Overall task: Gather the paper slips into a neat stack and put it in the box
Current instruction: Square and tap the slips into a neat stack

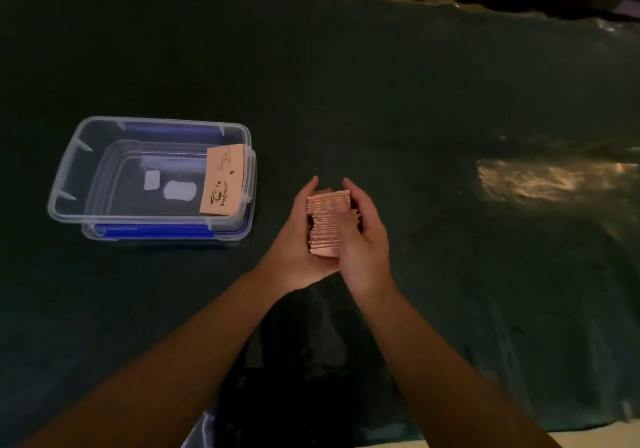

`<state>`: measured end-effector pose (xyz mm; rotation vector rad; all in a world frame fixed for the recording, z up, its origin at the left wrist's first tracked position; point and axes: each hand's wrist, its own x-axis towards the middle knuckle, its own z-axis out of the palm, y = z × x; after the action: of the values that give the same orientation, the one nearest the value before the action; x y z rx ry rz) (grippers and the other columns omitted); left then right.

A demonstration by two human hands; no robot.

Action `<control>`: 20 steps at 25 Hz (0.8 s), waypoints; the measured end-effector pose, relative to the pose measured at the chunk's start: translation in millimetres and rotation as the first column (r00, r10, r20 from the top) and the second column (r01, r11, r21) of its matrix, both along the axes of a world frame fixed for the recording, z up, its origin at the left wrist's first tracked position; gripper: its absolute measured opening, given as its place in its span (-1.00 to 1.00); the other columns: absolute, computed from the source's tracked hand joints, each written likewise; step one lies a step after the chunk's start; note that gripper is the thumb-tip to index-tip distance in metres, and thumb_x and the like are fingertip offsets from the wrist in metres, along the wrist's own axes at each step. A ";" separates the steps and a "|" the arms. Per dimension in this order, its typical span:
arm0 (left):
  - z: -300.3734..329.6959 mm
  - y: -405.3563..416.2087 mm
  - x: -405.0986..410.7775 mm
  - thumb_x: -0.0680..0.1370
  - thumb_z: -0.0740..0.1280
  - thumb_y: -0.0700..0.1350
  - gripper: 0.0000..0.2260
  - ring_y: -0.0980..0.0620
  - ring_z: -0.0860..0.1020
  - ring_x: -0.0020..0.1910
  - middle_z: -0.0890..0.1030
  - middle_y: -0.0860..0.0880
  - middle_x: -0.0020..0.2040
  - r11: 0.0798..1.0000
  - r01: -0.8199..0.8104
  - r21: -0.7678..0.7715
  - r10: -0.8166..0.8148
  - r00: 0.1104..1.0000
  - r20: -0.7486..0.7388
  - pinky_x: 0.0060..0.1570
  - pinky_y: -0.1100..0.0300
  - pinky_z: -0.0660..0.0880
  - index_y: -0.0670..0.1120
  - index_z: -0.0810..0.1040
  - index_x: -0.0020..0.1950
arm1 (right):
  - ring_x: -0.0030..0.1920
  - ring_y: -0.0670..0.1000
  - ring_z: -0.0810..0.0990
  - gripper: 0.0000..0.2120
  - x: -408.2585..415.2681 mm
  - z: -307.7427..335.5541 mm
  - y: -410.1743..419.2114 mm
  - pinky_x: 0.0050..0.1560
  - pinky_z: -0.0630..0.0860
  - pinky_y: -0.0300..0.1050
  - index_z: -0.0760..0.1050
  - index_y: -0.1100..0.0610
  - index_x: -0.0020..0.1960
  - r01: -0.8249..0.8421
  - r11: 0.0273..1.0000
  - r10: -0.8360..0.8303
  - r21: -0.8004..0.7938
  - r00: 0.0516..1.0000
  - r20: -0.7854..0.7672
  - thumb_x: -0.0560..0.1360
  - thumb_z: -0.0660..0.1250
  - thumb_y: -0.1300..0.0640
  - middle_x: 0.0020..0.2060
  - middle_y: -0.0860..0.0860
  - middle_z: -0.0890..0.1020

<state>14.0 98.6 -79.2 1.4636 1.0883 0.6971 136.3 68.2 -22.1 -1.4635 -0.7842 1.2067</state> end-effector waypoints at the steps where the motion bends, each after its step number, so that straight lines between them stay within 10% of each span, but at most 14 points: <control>1: 0.0 -2.5 1.0 0.24 0.71 0.02 0.19 0.39 0.53 0.35 0.51 0.49 0.34 1.000 -0.019 0.004 0.019 1.000 0.005 0.19 0.56 0.43 0.65 -0.09 0.47 | 0.27 -0.03 0.71 -0.62 -0.3 -1.1 -3.5 0.29 0.66 0.01 0.50 -0.07 0.49 0.019 1.000 -0.018 0.016 0.999 -0.035 0.69 0.34 0.04 0.29 0.00 0.69; 7: -6.8 -11.6 12.2 0.41 0.59 0.04 -0.16 0.30 0.59 0.29 0.58 0.28 0.28 0.998 -0.004 -0.069 0.006 0.999 0.038 0.16 0.46 0.52 0.09 0.23 0.59 | 0.12 -0.11 0.75 -0.58 -8.4 -12.0 -16.7 0.05 0.66 -0.25 0.46 -0.12 0.51 0.022 1.000 -0.022 0.001 0.998 0.065 0.67 0.37 0.01 0.11 -0.16 0.76; 11: -0.4 -4.6 4.6 0.34 0.61 0.15 -0.20 0.27 0.61 0.28 0.61 0.25 0.25 0.999 -0.001 -0.051 0.002 1.000 0.004 0.16 0.42 0.56 0.09 0.36 0.51 | 0.15 -0.09 0.74 -0.48 -7.6 -9.7 -15.0 0.20 0.68 -0.11 0.41 -0.12 0.54 -0.033 0.998 0.026 0.047 0.990 0.136 0.61 0.37 -0.10 0.16 -0.14 0.73; 15: 6.0 -5.1 -9.0 0.27 0.69 0.02 0.11 0.30 0.51 0.40 0.44 0.22 0.46 1.000 0.011 0.025 -0.011 1.000 -0.006 0.32 0.41 0.47 0.43 0.03 0.58 | 0.37 0.05 0.63 -0.51 -12.5 -9.8 -11.5 0.38 0.59 0.19 0.41 -0.03 0.57 -0.054 0.997 0.041 0.062 0.980 0.195 0.66 0.39 0.11 0.43 0.06 0.59; 20: -2.4 -14.3 -2.8 0.37 0.66 -0.16 0.02 0.16 0.56 0.37 0.47 0.08 0.42 0.997 -0.033 0.069 0.030 0.999 0.043 0.26 0.26 0.57 0.17 0.07 0.61 | 0.09 0.00 0.75 -0.57 -18.6 -5.6 -11.4 0.07 0.71 -0.04 0.56 -0.07 0.32 -0.004 0.998 -0.002 0.063 0.996 0.089 0.49 0.49 -0.13 0.10 0.00 0.74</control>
<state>11.1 84.3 -81.6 1.4873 1.0655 0.7919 117.8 56.9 -27.7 -1.4734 -0.8758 1.1140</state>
